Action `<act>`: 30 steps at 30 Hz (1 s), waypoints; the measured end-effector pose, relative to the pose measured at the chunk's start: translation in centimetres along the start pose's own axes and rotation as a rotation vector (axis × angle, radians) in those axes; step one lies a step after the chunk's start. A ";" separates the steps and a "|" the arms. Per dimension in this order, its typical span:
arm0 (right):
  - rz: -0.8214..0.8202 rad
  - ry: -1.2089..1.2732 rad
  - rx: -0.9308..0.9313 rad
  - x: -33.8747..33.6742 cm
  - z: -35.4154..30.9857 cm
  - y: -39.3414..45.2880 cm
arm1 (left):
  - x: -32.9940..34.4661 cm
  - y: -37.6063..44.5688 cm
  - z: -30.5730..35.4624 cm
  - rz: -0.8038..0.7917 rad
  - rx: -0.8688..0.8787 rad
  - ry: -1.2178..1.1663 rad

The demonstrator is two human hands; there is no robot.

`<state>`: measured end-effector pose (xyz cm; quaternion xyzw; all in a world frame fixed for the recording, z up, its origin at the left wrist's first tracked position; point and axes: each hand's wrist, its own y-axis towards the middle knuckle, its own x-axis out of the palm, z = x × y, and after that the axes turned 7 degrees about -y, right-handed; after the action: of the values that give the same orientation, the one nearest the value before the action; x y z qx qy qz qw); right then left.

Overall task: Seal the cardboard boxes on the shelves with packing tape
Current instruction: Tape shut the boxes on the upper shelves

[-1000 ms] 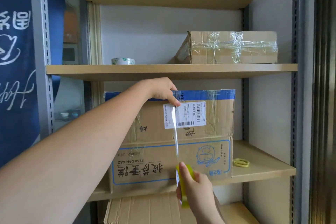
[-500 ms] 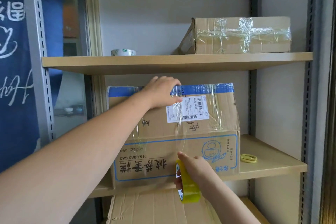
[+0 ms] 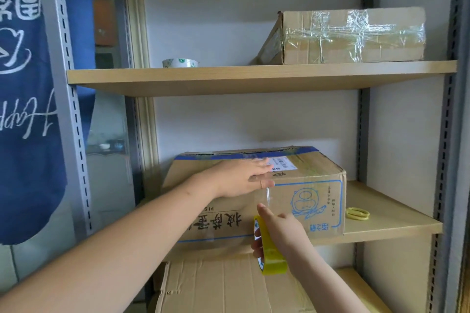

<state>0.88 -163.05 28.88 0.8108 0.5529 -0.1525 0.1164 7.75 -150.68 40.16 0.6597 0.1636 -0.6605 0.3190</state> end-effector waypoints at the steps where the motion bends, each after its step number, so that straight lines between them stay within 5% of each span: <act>1: -0.005 -0.002 0.002 -0.3 -0.4 -0.7 | 0.5 0.1 0.3 0.014 0.002 0.018; 9: 0.142 -0.139 -0.060 -2.7 -0.3 -3.4 | 1.8 -0.5 1.8 0.100 -0.064 0.107; 12: 0.282 0.017 -0.100 -5.1 1.2 -4.0 | 3.5 -1.7 3.4 0.464 0.068 -0.043; 14: 0.498 -0.106 -0.139 -7.6 2.9 -3.3 | 4.7 -2.1 6.0 0.723 0.215 -0.141; 18: 0.754 -0.478 -0.143 -14.0 6.0 0.6 | 6.1 -1.2 11.7 0.844 0.361 -0.161; 21: 0.652 -0.666 -0.164 -17.5 7.8 4.5 | 6.8 0.2 13.8 0.844 0.302 -0.271; 26: 0.259 -0.845 -0.117 -19.2 8.6 9.9 | 7.7 1.6 13.8 0.940 0.140 -0.472; 30: 0.223 -0.830 -0.027 -19.6 7.8 11.7 | 8.0 0.3 12.8 1.113 0.008 -0.630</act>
<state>4.11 -186.97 29.23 0.7340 0.3702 -0.4450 0.3553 -1.25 -160.68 33.38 0.4212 -0.3076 -0.5591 0.6445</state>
